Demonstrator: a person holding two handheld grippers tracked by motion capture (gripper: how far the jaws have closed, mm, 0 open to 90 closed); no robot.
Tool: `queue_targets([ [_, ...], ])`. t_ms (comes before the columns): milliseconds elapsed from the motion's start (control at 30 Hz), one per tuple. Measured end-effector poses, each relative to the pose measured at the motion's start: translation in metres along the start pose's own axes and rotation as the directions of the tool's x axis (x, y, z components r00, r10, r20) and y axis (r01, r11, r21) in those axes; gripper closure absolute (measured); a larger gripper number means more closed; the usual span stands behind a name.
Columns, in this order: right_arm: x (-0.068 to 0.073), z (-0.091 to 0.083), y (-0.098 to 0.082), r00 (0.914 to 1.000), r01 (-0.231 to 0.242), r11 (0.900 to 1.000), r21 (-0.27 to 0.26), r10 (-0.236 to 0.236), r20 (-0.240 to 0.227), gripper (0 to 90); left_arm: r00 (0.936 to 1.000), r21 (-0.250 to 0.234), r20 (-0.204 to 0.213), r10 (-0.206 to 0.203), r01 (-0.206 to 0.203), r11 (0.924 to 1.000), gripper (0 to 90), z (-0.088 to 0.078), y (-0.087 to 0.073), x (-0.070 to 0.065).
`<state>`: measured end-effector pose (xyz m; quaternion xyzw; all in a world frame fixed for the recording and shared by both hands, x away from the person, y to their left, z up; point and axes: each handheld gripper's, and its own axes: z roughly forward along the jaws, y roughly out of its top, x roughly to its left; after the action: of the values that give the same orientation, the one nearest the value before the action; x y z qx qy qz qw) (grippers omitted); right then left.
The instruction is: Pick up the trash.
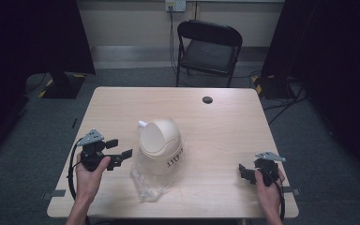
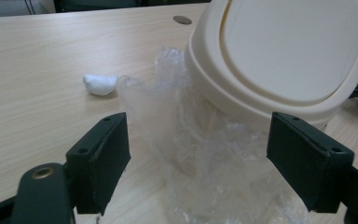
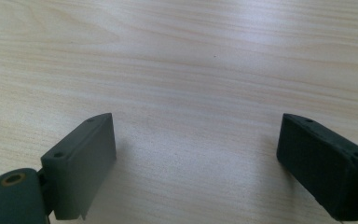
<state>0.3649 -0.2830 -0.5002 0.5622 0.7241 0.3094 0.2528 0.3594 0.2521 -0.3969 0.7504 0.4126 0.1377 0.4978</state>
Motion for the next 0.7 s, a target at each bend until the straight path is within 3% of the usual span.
queue_targets([
  [200,0.000,0.000,0.000,1.0000,0.001,1.000,-0.001,-0.001,0.000,10.8,0.9992,-0.008,0.039,-0.012,0.012,0.9999,20.8,0.006,0.011,-0.003],
  [367,0.000,0.000,0.000,1.0000,0.001,1.000,0.000,-0.001,0.000,10.8,0.9987,0.002,0.048,0.016,-0.016,0.9999,19.9,0.021,0.022,-0.007],
  [533,0.000,0.000,0.000,1.0000,0.001,1.000,-0.001,-0.001,0.000,10.8,0.9990,0.001,0.041,0.016,-0.016,0.9999,21.4,0.031,0.026,-0.002],
  [600,0.000,0.000,0.000,1.0000,0.000,1.000,0.000,0.000,0.000,10.8,0.9986,0.016,0.052,0.010,-0.011,0.9998,21.0,0.037,0.026,0.001],
  [700,0.000,0.000,0.000,1.0000,0.001,1.000,0.000,-0.001,0.000,10.8,0.9981,0.041,0.047,0.041,-0.043,0.9982,21.0,0.043,0.026,-0.001],
])
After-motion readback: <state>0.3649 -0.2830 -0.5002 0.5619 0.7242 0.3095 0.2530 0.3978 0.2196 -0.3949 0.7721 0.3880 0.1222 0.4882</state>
